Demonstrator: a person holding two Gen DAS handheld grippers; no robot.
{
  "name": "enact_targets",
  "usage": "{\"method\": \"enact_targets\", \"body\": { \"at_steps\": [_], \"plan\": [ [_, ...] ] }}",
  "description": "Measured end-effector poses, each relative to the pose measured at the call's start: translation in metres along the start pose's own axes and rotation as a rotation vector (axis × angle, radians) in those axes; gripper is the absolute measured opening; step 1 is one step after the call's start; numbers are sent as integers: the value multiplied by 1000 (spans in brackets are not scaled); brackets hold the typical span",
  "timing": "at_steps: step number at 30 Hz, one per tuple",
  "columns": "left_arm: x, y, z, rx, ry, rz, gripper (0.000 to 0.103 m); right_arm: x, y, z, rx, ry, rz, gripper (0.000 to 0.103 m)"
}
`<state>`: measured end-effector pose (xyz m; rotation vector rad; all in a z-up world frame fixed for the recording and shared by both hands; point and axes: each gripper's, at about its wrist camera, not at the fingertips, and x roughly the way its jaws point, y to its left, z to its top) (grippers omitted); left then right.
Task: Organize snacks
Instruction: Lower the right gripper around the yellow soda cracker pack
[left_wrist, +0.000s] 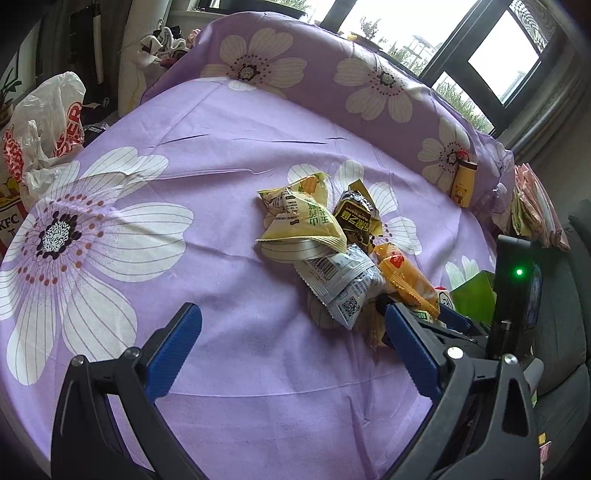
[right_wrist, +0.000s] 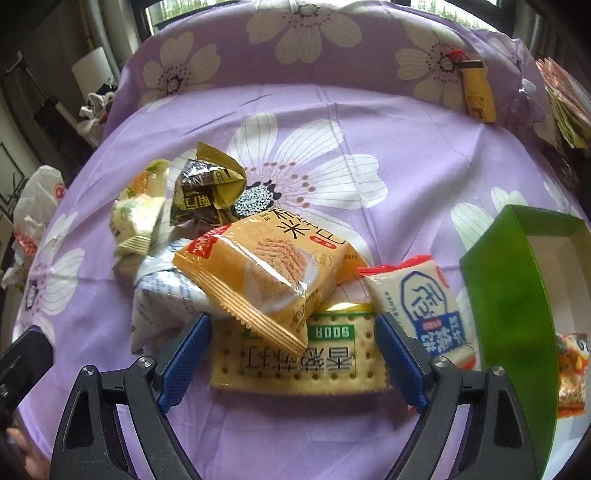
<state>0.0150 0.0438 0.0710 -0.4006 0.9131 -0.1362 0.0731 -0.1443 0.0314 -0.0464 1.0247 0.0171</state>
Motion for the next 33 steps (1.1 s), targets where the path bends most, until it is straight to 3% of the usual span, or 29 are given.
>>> {"method": "enact_targets", "body": {
  "at_steps": [3,14,18,26,31,33],
  "plan": [
    [4,-1,0,9,10,10,100,-1,4,-5,-16,-54,-15,93],
    [17,-6,-5,32,52,23,100,0,5,-3,-50,-51,28,93],
    [17,-5,-5,41,35,61,100,-1,11,-3,-68,-50,50,93],
    [19,8,-1,-30,58,31,100,-1,18,-2,-100,-49,84,93],
    [14,14,3,-55,46,26,100,-5,23,-4,-105,-45,178,93],
    [12,18,5,-70,39,26,100,-5,25,-5,-103,-48,177,93]
  ]
}}
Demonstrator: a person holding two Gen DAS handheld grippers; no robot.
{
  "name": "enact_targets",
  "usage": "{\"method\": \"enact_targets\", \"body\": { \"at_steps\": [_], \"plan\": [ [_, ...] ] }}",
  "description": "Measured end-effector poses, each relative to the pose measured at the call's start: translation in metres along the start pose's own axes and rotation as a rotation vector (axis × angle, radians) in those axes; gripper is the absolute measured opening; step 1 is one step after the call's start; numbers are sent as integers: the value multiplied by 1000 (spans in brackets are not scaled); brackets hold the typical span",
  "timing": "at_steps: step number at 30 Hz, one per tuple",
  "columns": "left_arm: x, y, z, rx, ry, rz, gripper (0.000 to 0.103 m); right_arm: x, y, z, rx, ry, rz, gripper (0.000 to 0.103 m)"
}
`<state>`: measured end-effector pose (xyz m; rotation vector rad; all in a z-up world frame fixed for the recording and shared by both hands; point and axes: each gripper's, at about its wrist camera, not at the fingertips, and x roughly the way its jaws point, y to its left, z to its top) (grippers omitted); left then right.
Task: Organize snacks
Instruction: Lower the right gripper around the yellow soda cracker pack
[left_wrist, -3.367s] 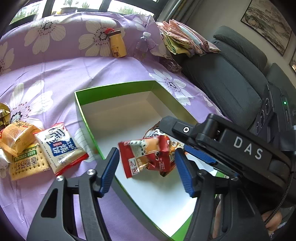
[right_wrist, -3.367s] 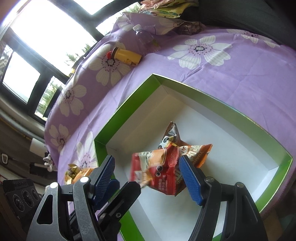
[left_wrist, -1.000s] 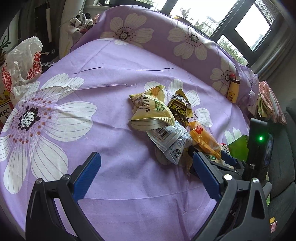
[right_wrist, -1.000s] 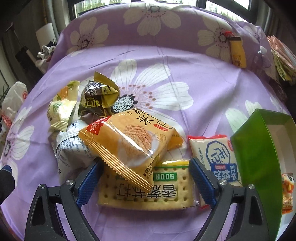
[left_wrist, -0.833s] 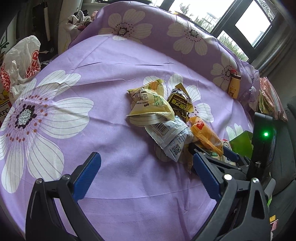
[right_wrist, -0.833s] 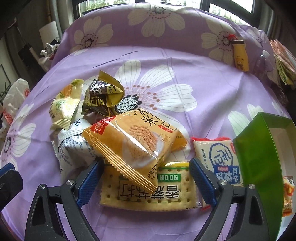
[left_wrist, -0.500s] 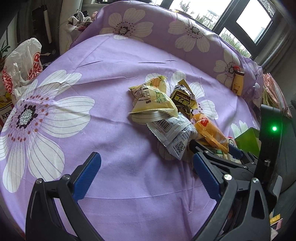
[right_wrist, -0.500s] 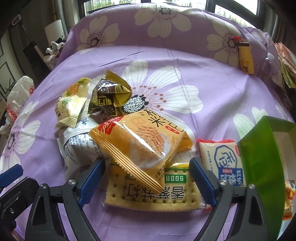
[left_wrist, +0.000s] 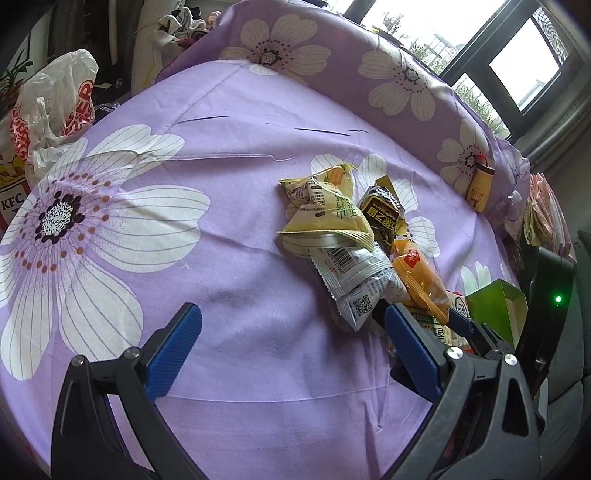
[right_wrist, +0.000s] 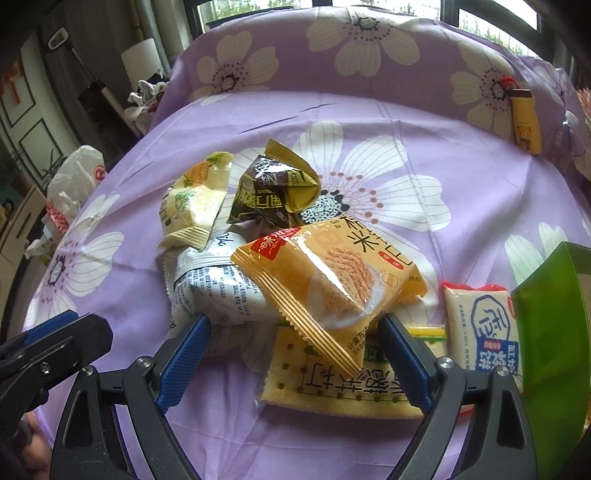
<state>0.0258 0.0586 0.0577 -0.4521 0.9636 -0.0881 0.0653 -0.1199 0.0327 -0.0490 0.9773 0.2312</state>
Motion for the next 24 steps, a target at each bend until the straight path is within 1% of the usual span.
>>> {"method": "enact_targets", "body": {
  "at_steps": [2,5,8,14,19,21,24],
  "plan": [
    [-2,3,2,-11,-11,7,100,-1,1,0,6,-1,12,93],
    [-3,4,2,-15,-13,-2,100,-4,4,-2,14,5,58,93],
    [-2,3,2,-13,-8,-13,100,-5,10,-5,-5,2,71,93],
    [-5,1,3,10,-23,-1,100,-9,20,-11,-27,5,109,93],
    [-7,5,5,3,-21,-12,100,-11,28,-16,-58,9,130,93],
    [-8,7,6,-2,-26,-5,100,-13,23,-16,-35,16,158,93],
    [-8,9,6,-8,-25,0,100,-16,6,-14,53,22,221,93]
  ]
}}
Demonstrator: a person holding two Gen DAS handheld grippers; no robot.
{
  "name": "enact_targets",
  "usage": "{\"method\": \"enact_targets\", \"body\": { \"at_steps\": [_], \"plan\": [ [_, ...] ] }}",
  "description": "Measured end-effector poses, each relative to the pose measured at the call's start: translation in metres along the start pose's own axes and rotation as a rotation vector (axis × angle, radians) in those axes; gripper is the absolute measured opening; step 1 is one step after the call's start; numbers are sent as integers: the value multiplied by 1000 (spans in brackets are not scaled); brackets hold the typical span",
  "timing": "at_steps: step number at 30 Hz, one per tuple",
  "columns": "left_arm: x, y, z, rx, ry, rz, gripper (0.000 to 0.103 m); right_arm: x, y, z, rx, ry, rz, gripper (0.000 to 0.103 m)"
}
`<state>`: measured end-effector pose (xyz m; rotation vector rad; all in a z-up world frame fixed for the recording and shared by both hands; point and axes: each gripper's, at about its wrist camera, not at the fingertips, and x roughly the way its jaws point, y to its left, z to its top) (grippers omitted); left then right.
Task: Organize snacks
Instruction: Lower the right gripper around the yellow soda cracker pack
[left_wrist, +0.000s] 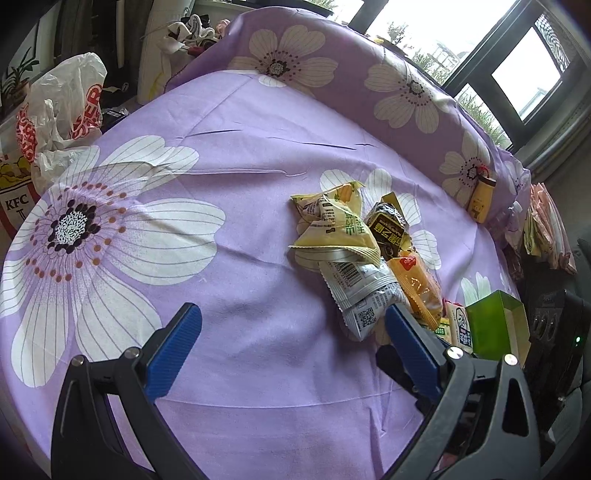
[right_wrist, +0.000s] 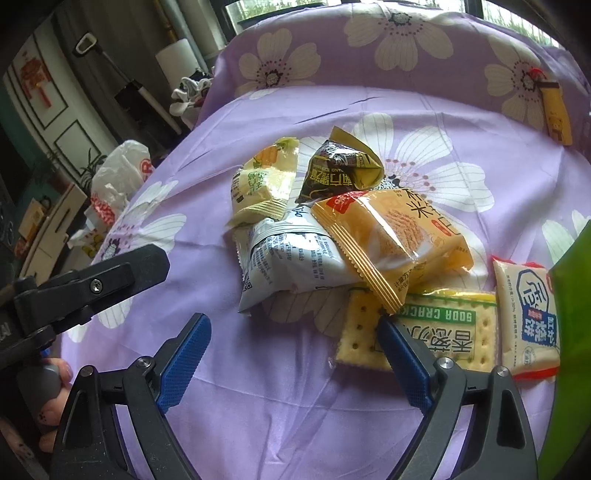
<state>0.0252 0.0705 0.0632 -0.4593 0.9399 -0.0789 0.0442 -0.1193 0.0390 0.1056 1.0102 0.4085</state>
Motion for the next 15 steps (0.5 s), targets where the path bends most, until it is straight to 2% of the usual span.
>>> {"method": "enact_targets", "body": {
  "at_steps": [6,12,15],
  "plan": [
    [10,-8,-5,26,45,-15,100,-11,-35,6,172,-26,32,93],
    [24,-32,-21,128,83,-42,99,-17,-53,13,244,-46,48,93],
    [32,-42,-29,160,101,-37,99,-14,-62,13,273,-25,17,93]
  ]
}}
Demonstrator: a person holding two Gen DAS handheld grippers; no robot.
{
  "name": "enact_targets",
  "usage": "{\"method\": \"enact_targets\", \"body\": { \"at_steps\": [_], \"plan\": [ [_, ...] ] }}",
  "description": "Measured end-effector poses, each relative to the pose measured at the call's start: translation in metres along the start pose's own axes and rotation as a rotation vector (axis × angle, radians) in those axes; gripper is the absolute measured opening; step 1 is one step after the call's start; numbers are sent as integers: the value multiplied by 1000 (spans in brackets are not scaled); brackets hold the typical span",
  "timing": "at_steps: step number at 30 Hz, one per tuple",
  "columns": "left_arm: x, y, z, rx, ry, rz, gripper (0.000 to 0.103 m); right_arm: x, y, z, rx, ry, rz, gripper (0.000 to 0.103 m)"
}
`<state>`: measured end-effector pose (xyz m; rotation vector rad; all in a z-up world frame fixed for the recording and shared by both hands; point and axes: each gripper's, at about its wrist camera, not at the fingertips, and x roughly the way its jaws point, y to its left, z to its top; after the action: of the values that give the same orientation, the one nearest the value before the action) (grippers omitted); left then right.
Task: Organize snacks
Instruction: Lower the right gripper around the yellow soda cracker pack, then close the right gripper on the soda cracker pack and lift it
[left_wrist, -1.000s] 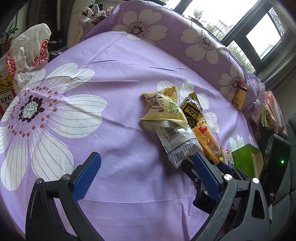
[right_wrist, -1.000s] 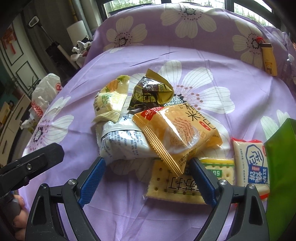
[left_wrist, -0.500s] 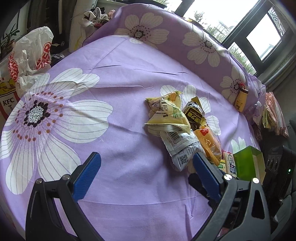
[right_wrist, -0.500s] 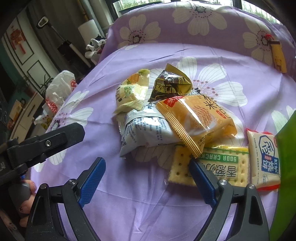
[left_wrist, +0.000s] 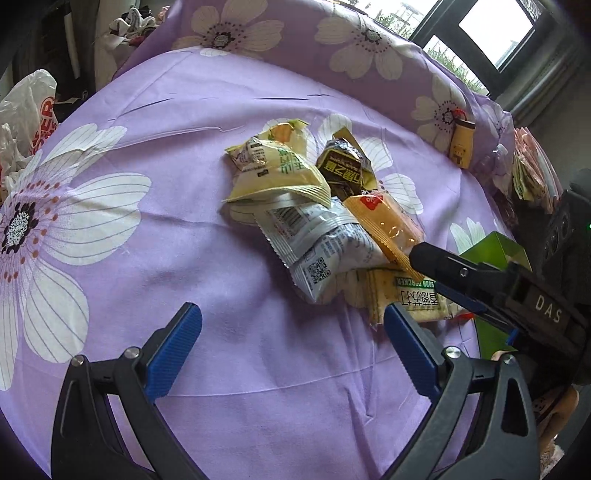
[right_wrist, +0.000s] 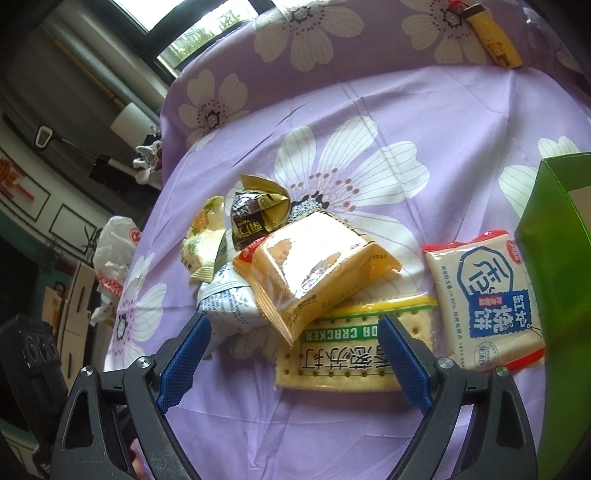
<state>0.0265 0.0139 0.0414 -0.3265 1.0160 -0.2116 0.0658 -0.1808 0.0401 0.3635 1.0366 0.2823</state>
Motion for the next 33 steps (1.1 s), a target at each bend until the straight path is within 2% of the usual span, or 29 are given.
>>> {"method": "enact_targets", "body": {
  "at_steps": [3,8,11,17,20,21,23,24,27,29,33],
  "plan": [
    [8,-10,-3,30,17,-20,99,-5,-6,0,16,6,2,92],
    [17,-19,-4,34,44,-85,99,-8,-20,-1,60,18,-97,92],
    [22,-26,-3,42,47,-112,99,-4,-33,-2,118,54,-40,92],
    [34,-37,0,68,69,-138,99,1,-28,-1,83,35,-68,92],
    [39,-45,0,79,83,-187,98,1,-24,-1,68,31,-59,92],
    [39,-47,-2,94,76,-187,98,2,-24,-1,63,34,-46,92],
    [40,-54,-5,139,74,-189,84,3,-24,-2,68,41,-13,92],
    [40,-58,-7,163,74,-184,80,4,-24,-3,74,42,3,92],
    [39,-64,-11,205,54,-144,78,6,-17,-6,59,57,28,92],
    [40,-61,-11,192,53,-148,74,6,-11,-7,24,54,-6,92],
    [36,-55,-8,151,56,-164,70,6,-11,-9,35,55,2,92]
  ]
}}
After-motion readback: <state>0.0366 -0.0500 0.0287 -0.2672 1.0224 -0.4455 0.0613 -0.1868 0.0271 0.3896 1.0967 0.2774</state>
